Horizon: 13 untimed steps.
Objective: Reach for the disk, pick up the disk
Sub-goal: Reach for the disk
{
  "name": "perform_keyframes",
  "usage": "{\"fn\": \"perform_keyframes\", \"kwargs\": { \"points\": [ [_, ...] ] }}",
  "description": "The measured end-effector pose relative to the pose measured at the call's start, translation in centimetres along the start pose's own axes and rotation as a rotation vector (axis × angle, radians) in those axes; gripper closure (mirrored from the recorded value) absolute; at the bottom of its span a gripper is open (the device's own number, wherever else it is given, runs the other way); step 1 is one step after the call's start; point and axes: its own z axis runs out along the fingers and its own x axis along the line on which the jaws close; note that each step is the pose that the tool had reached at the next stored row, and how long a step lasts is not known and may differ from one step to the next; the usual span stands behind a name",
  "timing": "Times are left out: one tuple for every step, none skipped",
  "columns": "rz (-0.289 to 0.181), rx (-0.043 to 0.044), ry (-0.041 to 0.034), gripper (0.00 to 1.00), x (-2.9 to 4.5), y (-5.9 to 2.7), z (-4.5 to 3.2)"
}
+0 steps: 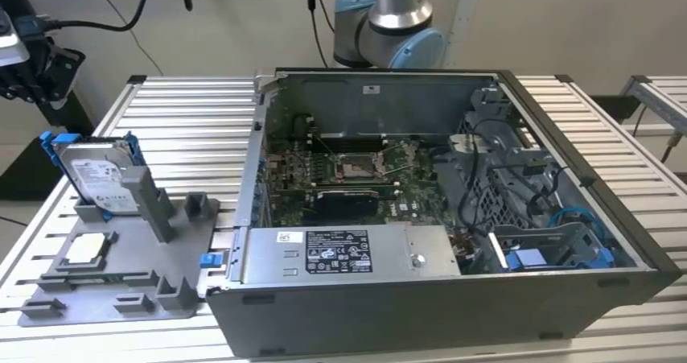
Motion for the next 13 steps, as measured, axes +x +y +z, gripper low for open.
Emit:
{"fn": "perform_keyframes", "kwargs": {
  "points": [
    [-0.006, 0.0000, 0.0002, 1.00, 0.00, 0.00, 0.00],
    [-0.013, 0.0000, 0.0005, 1.00, 0.00, 0.00, 0.00],
    [-0.019, 0.0000, 0.0007, 1.00, 0.00, 0.00, 0.00],
    [-0.028, 0.0000, 0.0011, 1.00, 0.00, 0.00, 0.00],
    [-0.037, 0.0000, 0.0014, 1.00, 0.00, 0.00, 0.00],
    [-0.047, 0.0000, 0.0018, 1.00, 0.00, 0.00, 0.00],
    [-0.058, 0.0000, 0.0022, 1.00, 0.00, 0.00, 0.00],
    [-0.069, 0.0000, 0.0026, 1.00, 0.00, 0.00, 0.00],
    [-0.079, 0.0000, 0.0030, 1.00, 0.00, 0.00, 0.00],
    [-0.089, 0.0000, 0.0033, 1.00, 0.00, 0.00, 0.00],
    [-0.097, 0.0000, 0.0037, 1.00, 0.00, 0.00, 0.00],
    [-0.104, 0.0000, 0.0039, 1.00, 0.00, 0.00, 0.00],
    [-0.111, 0.0001, 0.0043, 1.00, 0.00, 0.00, 0.00]
  ]
}}
